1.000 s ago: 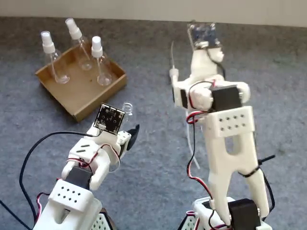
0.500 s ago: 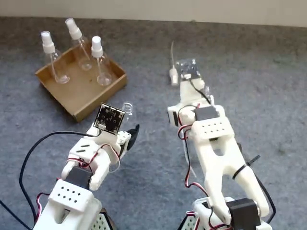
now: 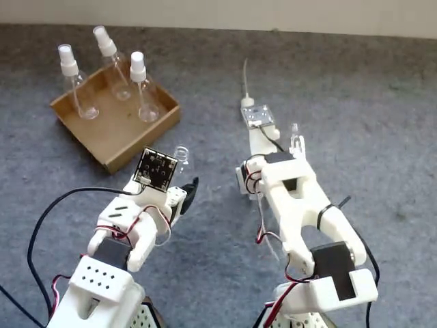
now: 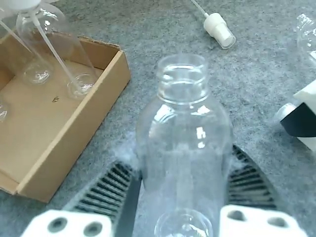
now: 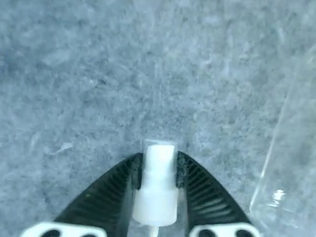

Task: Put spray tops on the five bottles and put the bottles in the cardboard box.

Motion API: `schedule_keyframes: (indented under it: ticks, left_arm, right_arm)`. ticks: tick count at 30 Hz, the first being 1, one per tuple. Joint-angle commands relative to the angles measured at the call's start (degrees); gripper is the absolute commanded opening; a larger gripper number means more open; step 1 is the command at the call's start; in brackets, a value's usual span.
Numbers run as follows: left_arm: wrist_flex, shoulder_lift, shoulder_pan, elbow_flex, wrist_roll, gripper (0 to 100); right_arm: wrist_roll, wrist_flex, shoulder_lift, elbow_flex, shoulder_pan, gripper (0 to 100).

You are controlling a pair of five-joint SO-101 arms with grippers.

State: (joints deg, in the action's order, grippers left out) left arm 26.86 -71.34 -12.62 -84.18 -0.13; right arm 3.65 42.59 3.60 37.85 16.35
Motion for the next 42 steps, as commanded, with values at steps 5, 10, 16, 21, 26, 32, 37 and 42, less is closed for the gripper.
schedule_keyframes:
  ticks: [5, 10, 16, 21, 26, 32, 37, 42]
  left_arm:
    - [-1.49, -1.10, -0.40, -0.22, -0.53, 11]
    - [-1.49, -1.10, -0.40, -0.22, -0.53, 11]
    - [-1.32, -1.10, -0.40, -0.22, -0.53, 11]
    - [-1.32, -1.10, -0.40, -0.22, -0.53, 11]
    - [-1.32, -1.10, -0.40, -0.22, -0.53, 11]
    - [-1.32, -1.10, -0.40, -0.22, -0.53, 11]
    - [-1.32, -1.10, -0.40, -0.22, -0.53, 11]
    - [-1.23, -1.10, -0.40, -0.22, -0.53, 11]
  right_arm:
    - [2.11, 0.84, 0.40, -3.65, -0.40, 17.5]
    - [4.40, 7.08, 0.13, -4.09, -0.48, 17.6]
    - [4.40, 7.08, -0.13, -3.56, -0.48, 17.6]
    - [6.33, 7.08, -0.13, -3.56, -0.48, 18.0]
    - [11.43, 7.08, -0.04, -3.47, -0.40, 18.1]
    - [17.58, 7.16, -0.04, -3.30, -0.40, 18.2]
    - [18.20, 11.65, 0.48, -3.65, -0.22, 19.0]
    - [18.20, 13.14, 0.48, -3.74, 0.22, 22.1]
